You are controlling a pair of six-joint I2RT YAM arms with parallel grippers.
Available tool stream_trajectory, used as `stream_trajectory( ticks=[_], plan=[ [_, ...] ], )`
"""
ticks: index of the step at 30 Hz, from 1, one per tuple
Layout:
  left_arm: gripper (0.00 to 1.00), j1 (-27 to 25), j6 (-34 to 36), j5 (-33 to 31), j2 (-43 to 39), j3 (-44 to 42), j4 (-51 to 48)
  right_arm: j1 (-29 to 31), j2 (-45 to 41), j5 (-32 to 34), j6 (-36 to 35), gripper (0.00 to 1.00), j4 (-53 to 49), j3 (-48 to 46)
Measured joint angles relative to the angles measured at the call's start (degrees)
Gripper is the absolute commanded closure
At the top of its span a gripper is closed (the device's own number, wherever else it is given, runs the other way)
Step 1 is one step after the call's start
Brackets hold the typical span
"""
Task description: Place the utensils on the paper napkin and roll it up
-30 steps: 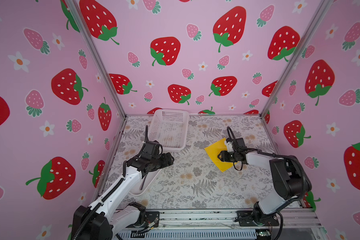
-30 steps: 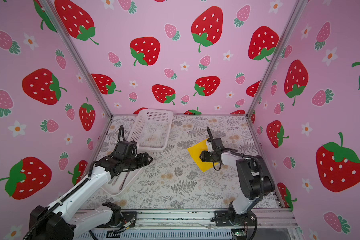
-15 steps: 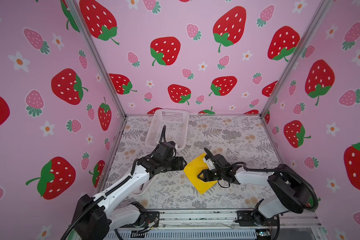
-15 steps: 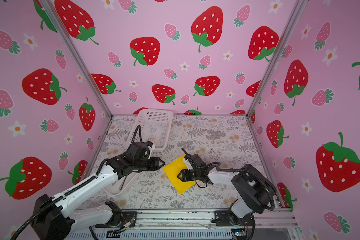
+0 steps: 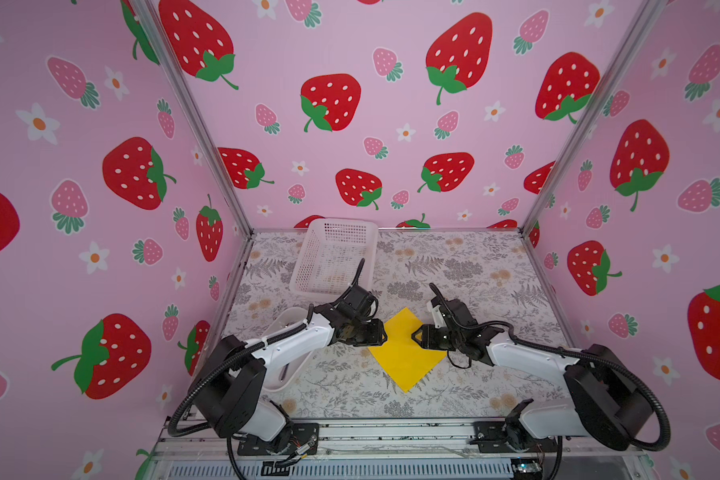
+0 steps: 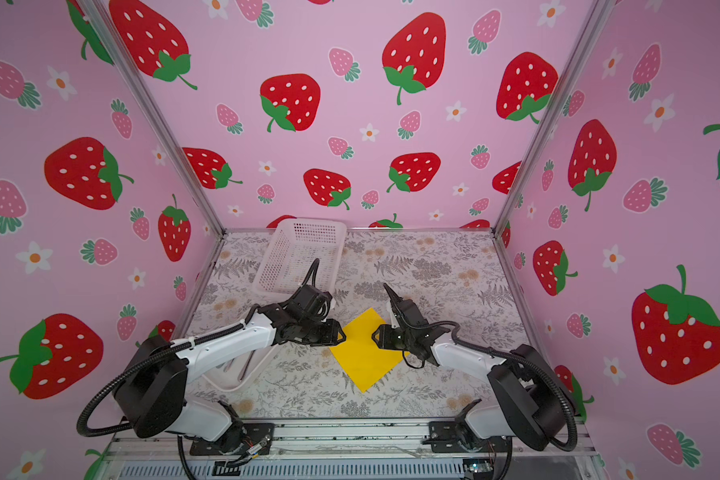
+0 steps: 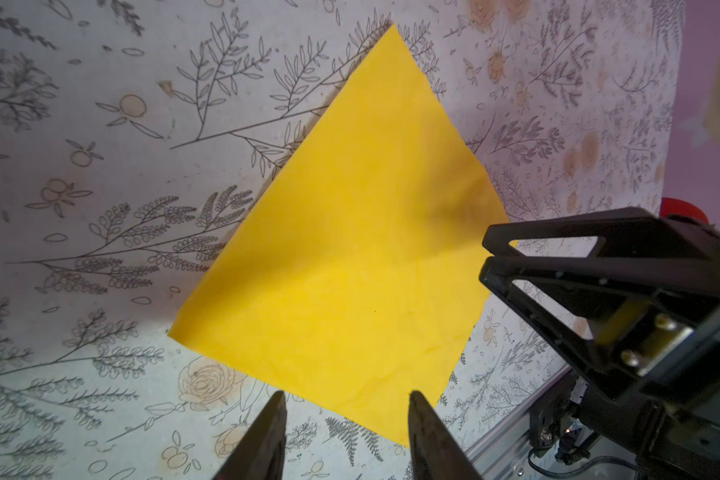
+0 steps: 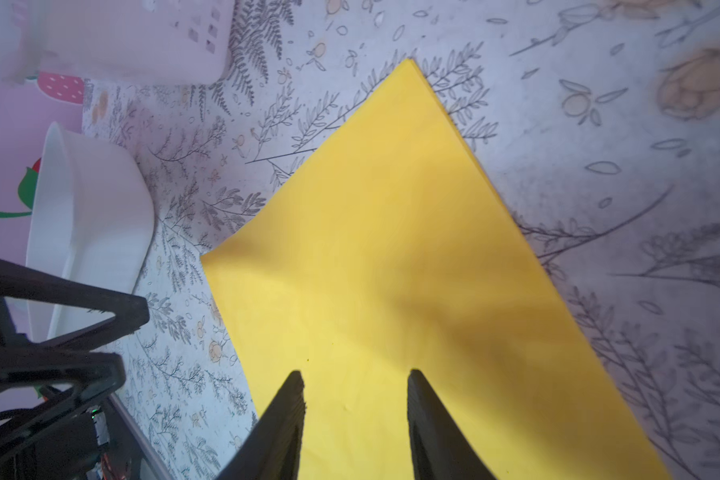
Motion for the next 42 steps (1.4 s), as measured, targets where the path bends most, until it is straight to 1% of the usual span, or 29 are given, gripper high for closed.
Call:
stream_trajectory(
  ticks=[10,19,24,29,31,33,37,40,42],
  plan=[
    [0.54,-0.3,-1.9,-0.2,6.6,0.2,1.5,-3.8,1.1,2.1,0.6,0.62,-2.4,-2.5],
    [0.56,-0.3,-4.6,-1.4,11.8,1.8,1.6,-6.1,2.6,2.1,-0.3,0.63,0.2,-2.6],
    [0.54,-0.4,-5.3,-2.5,13.4,4.0,1.4,-7.3,4.2,2.5,-1.3,0.63,1.2,-1.6],
    [0.48,-0.4,-5.0,-4.2,13.2,5.7,0.1,-7.7,4.6,2.7,-2.7,0.61,0.8,-0.9],
    [0.47,-0.4,-4.7,-5.0,11.7,5.6,-0.1,-7.8,4.6,2.5,-3.3,0.59,0.5,-0.7],
    [0.47,-0.5,-4.4,-6.7,8.2,5.2,-0.3,-7.9,4.3,2.2,-4.2,0.56,-0.3,-0.5],
    [0.43,-0.5,-3.9,-13.5,-3.6,1.9,-1.9,-7.9,1.6,1.5,-5.3,0.52,-2.3,-0.5],
    [0.37,0.1,-3.3,-19.8,-13.4,-2.1,-5.1,-8.0,-1.9,1.0,-5.6,0.51,-3.0,-0.2],
    [0.33,1.3,-3.0,-23.1,-18.1,-4.7,-7.5,-8.0,-3.4,0.8,-5.7,0.50,-3.1,0.5]
  ],
)
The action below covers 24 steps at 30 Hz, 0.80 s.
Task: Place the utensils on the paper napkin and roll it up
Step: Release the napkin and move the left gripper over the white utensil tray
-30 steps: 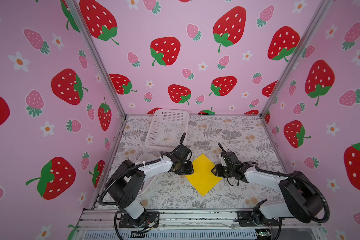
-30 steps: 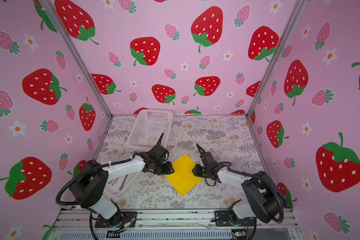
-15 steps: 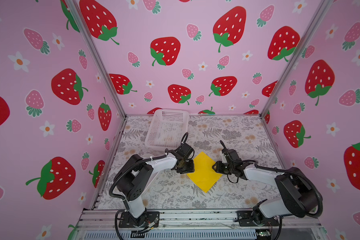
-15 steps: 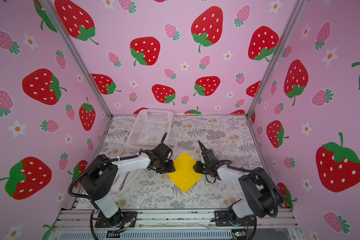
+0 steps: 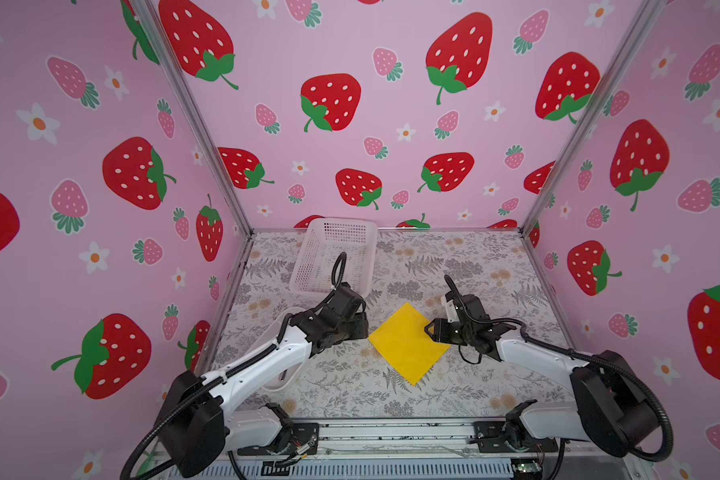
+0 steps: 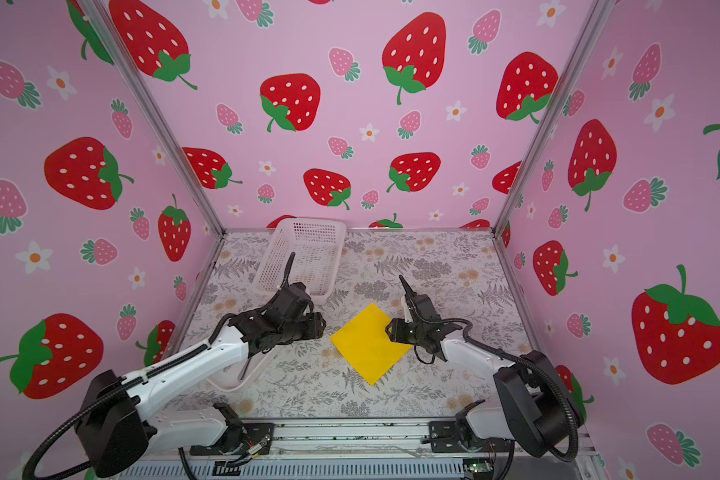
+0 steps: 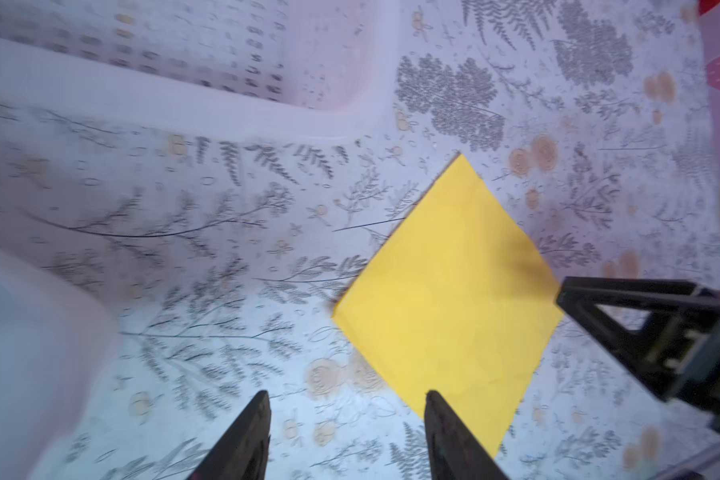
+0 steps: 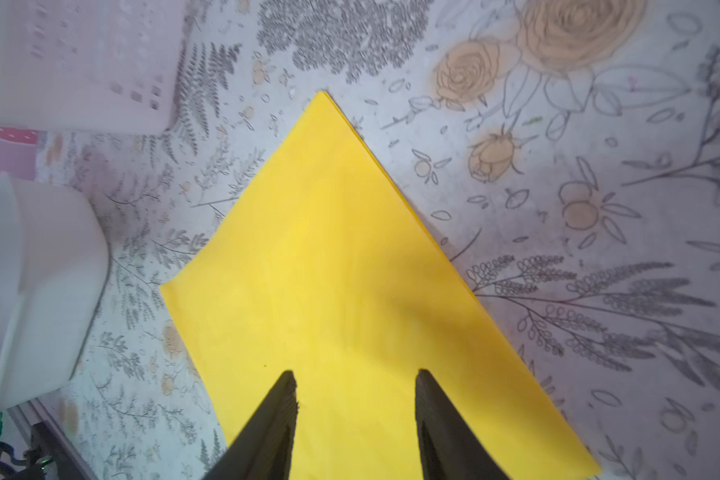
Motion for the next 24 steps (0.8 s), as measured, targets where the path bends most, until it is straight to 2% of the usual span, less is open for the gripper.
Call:
stream_trajectory(
  ticks=[3,8,15,24],
  plan=[
    [0.30,4.4,0.2,-3.6,-4.3,-3.7,-4.2,0.0,-1.2,-0.3,0.0,0.50,0.0,1.1],
    [0.30,14.4,0.3,-3.3,-4.0,-6.8,-8.9,0.0,-1.4,-0.7,0.1,0.49,-0.2,2.2],
    [0.34,15.3,1.7,0.2,0.6,-6.9,-9.5,0.0,-1.4,-0.7,0.4,0.49,-1.1,3.0],
    [0.46,15.1,1.5,10.0,6.6,-6.9,-5.5,0.0,-1.2,-0.7,0.7,0.49,-1.6,3.0]
  ],
)
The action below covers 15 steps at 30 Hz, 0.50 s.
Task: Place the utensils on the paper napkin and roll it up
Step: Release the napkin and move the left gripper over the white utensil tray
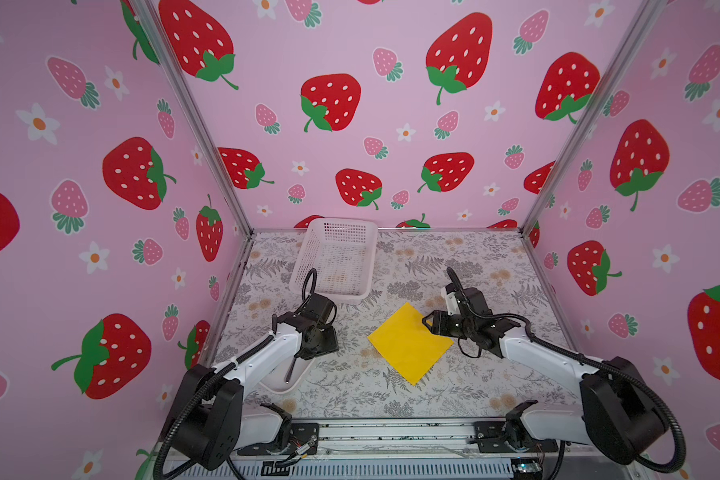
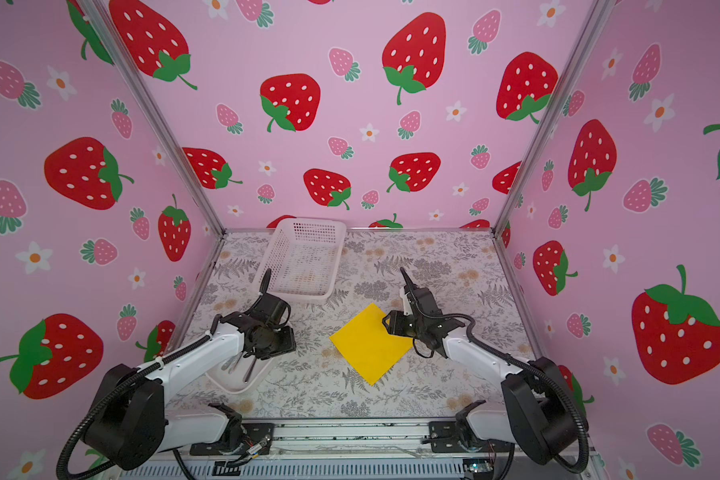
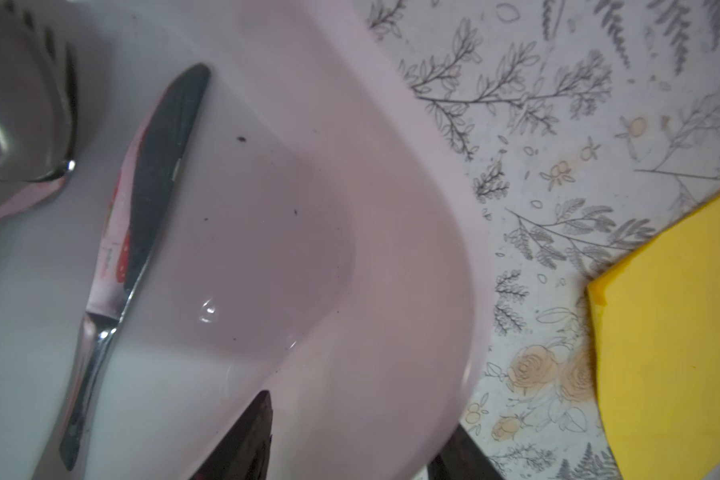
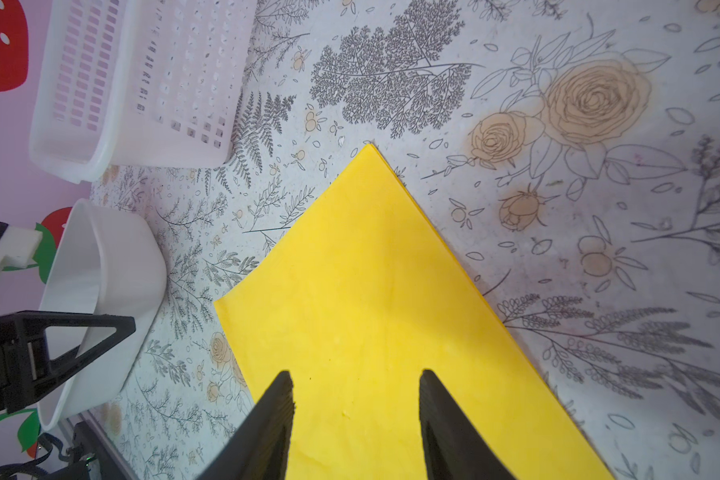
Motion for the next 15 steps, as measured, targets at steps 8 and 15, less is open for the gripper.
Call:
stream_trajectory(
  ticks=[8,15],
  plan=[
    [0.47,-2.4,-3.7,6.5,4.8,1.6,5.1,0.0,0.0,0.2,0.3,0.49,-0.7,0.0],
    [0.45,-7.3,-6.3,7.3,7.7,7.2,7.1,0.0,0.0,0.2,0.7,0.49,-0.8,0.0]
  ],
)
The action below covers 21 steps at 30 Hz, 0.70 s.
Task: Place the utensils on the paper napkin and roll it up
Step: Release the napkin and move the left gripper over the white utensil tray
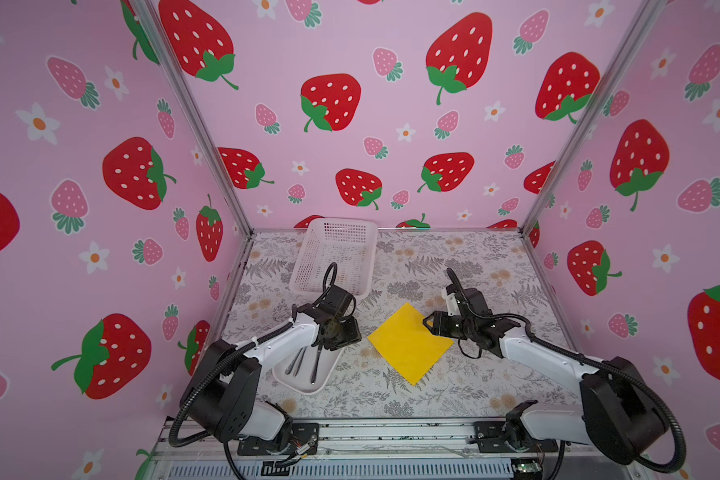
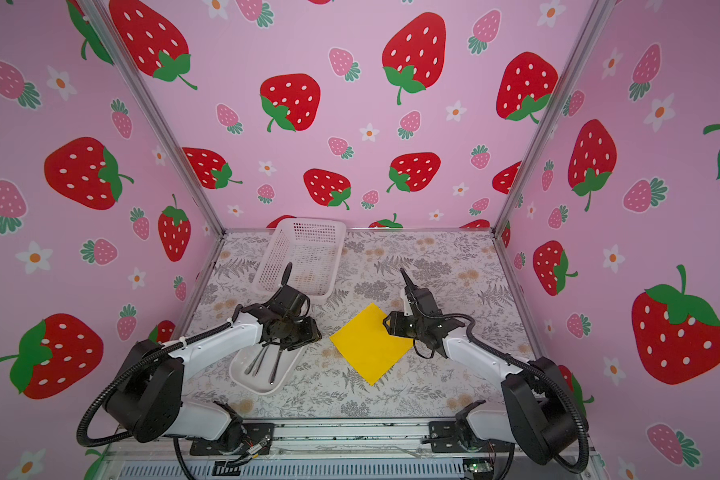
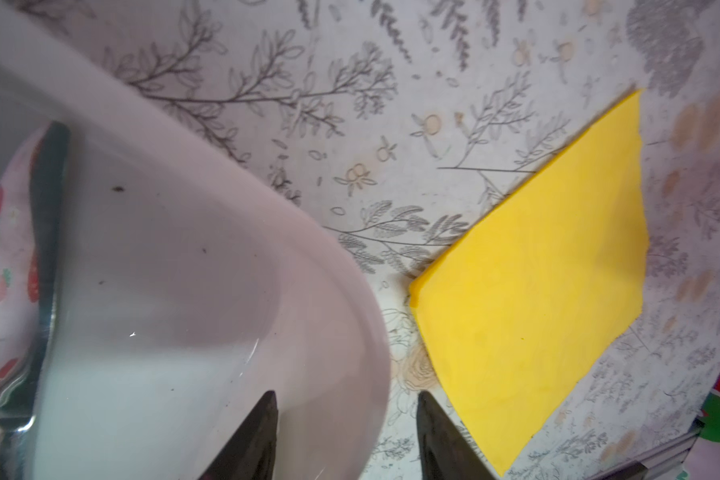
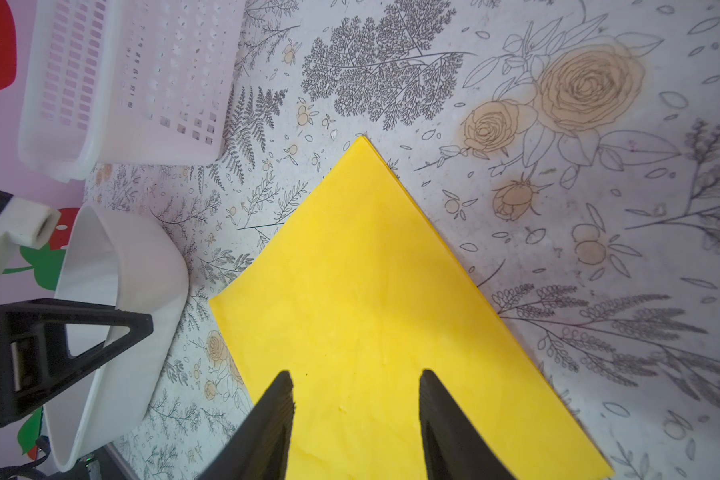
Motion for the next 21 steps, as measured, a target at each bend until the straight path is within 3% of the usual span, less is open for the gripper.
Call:
stream_trajectory(
  ticks=[9,14,21],
  plan=[
    [0.46,0.6,3.4,-11.2,-11.9,0.2,-6.3,0.1,0.0,-3.2,-0.2,0.47,0.7,0.0],
    [0.48,11.5,7.1,-13.4,-17.6,-4.3,-9.6,2.8,0.0,-6.2,-2.4,0.44,2.4,0.7],
    [0.50,19.5,10.3,-12.3,-13.6,-7.2,-11.0,13.5,0.0,-5.0,-8.9,0.43,4.7,5.7]
  ],
)
